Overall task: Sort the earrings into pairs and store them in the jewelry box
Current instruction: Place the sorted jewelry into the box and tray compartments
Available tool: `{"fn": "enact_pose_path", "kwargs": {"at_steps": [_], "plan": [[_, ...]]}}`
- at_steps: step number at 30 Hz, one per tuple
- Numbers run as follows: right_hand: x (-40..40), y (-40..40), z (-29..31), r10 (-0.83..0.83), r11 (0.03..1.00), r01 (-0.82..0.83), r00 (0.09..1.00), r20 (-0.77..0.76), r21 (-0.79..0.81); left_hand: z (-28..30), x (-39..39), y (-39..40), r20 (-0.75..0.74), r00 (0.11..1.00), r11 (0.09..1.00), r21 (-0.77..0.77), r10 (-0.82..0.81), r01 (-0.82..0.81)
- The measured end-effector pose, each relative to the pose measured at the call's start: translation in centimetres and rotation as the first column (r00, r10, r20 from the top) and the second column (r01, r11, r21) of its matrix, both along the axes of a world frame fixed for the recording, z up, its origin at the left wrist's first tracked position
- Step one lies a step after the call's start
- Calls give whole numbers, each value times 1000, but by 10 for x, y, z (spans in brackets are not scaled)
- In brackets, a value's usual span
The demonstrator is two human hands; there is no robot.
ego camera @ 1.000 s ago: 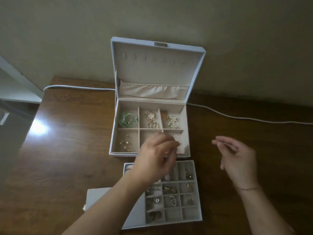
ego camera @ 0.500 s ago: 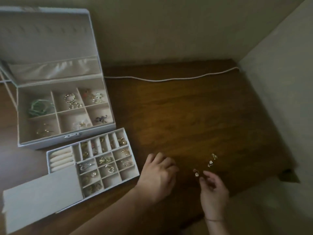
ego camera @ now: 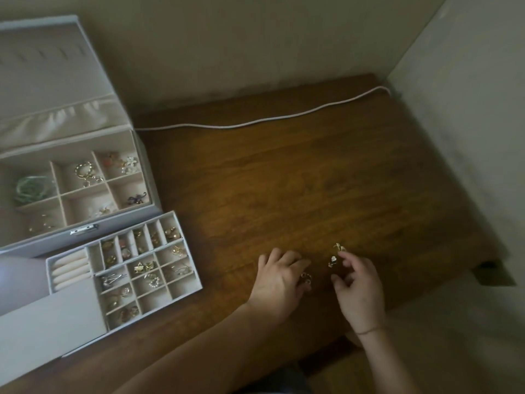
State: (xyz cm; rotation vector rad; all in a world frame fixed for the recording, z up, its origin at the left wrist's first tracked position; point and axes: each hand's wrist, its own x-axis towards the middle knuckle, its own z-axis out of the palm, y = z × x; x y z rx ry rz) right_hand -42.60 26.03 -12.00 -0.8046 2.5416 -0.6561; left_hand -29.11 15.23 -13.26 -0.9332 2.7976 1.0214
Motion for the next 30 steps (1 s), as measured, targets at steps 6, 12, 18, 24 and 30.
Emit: {"fn": "enact_pose_path", "kwargs": {"at_steps": [6,12,18,24,30], "plan": [[-10,-3,2,145,987,-146,989,15,69,-10,0,3,-99,992,996,26,-83,86],[-21,-4,6,96,995,-96,991,89,-9,-9,-8,5,-144,986,996,7,-83,85],[-36,-4,13,182,983,-184,980,80,10,-9,-5,4,-174,974,989,-55,-143,135],[-26,-14,9,327,939,-326,945,8,112,-13,16,-3,-204,970,988,-107,-130,110],[-5,-21,1,355,917,-334,932,-67,217,-7,47,-2,-201,977,994,-96,-71,52]]}}
